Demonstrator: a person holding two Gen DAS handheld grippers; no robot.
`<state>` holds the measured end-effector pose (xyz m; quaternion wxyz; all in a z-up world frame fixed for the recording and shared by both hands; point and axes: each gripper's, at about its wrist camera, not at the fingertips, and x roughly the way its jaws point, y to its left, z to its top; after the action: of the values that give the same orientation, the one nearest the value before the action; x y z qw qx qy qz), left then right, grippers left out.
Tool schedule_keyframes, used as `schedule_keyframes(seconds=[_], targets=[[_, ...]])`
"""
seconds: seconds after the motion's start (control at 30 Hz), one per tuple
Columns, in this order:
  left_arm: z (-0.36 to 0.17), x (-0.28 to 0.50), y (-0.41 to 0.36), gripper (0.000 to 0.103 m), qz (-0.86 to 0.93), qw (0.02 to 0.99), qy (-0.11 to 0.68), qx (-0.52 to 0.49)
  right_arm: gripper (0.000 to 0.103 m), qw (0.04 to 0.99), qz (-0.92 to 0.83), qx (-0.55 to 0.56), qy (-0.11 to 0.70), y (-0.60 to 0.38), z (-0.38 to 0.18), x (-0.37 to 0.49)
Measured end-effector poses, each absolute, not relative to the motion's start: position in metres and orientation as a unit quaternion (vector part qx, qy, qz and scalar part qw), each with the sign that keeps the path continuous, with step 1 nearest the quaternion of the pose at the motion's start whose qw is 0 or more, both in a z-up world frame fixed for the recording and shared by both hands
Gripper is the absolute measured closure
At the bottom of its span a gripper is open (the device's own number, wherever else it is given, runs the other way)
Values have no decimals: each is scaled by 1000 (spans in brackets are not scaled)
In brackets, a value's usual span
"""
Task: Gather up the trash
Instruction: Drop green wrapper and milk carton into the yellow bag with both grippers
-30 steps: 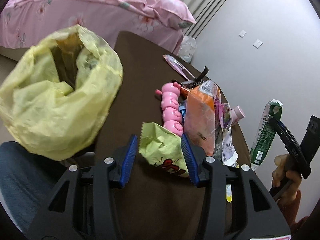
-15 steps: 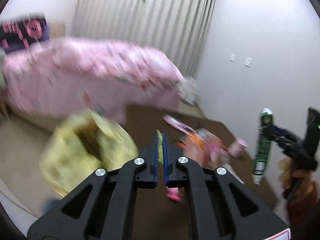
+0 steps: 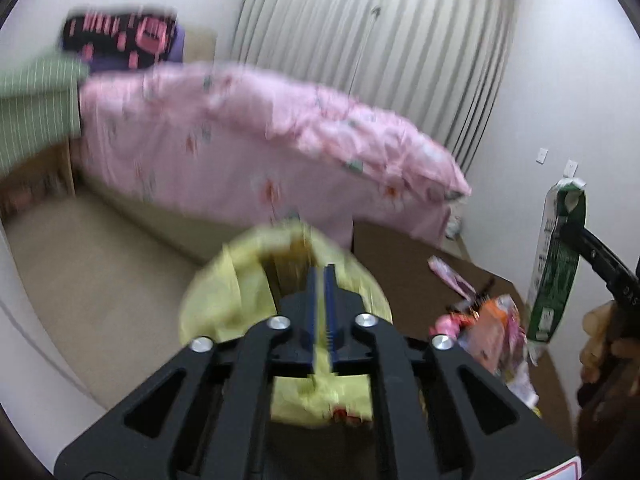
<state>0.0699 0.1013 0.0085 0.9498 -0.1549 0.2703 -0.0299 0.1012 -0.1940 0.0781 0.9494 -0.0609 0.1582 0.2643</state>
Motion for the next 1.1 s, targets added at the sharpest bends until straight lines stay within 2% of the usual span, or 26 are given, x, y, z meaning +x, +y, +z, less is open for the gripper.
schedule_keyframes(seconds=[0.07, 0.2, 0.37, 0.4, 0.47, 0.5, 0.77, 0.93, 1.0, 1.1], targets=[[-20, 68, 112, 59, -49, 926, 305, -216, 54, 948, 262, -64, 169, -192, 71, 101], [-59, 65, 110, 58, -70, 902, 341, -255, 54, 946, 251, -66, 196, -199, 55, 102], [-80, 81, 97, 59, -80, 885, 376, -265, 54, 947, 238, -68, 205, -207, 46, 95], [-82, 86, 89, 74, -94, 882, 381, -260, 54, 948, 235, -67, 205, -209, 46, 94], [-78, 88, 79, 79, -98, 887, 380, -243, 54, 949, 232, -64, 204, -212, 48, 93], [-75, 88, 76, 88, -99, 891, 374, -237, 54, 949, 231, -63, 204, -214, 48, 92], [-1, 66, 73, 89, -91, 941, 281, -167, 54, 951, 238, -43, 193, -214, 51, 90], [52, 63, 90, 89, 20, 977, 199, -70, 54, 945, 275, -20, 173, -189, 60, 105], [55, 73, 93, 89, 94, 977, 190, -24, 54, 942, 292, -5, 163, -171, 61, 117], [48, 87, 99, 89, 127, 970, 205, -21, 54, 936, 322, 11, 145, -130, 53, 144]])
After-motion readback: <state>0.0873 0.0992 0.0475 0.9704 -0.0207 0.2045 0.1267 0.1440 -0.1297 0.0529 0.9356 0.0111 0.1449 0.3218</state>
